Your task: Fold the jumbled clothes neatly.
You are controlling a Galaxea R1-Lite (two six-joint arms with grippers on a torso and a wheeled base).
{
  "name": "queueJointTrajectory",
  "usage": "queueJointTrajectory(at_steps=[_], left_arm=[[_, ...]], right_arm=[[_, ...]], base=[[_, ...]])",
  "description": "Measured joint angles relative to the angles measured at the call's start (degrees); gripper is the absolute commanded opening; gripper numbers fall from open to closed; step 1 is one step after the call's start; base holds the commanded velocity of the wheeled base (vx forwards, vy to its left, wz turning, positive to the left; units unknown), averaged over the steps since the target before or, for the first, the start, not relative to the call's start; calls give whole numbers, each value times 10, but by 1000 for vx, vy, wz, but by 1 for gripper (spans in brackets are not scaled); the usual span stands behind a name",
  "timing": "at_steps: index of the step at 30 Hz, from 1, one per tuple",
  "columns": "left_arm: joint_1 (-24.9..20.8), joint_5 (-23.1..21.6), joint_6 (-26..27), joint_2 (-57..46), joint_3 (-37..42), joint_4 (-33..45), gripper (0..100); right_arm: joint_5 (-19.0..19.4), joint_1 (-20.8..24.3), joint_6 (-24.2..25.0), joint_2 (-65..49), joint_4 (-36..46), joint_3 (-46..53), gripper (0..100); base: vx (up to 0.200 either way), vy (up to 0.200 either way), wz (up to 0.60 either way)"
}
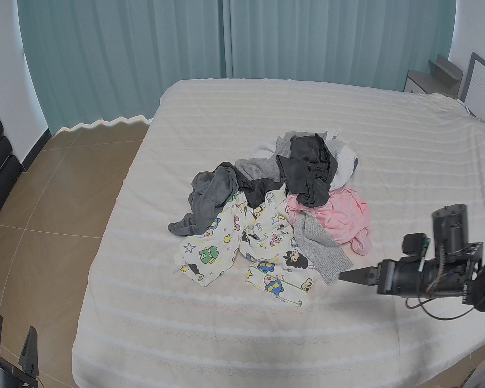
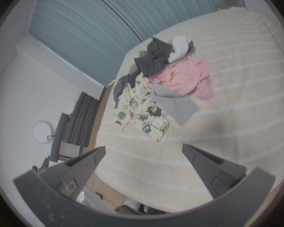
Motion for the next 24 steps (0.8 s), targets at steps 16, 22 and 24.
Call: queueJointTrajectory(at_steps=[16,22,24], left_arm=[[0,0,0,0,0,0,100],[0,0,0,0,0,0,100],[0,0,0,0,0,0,100]], right_arm=[[-109,113,83,348,-125,-162,100],[-119,107,84,379,-122,-188,100],[-119,106,85,384,-122,-190,100]], base=[[0,0,0],[0,0,0],[0,0,0]])
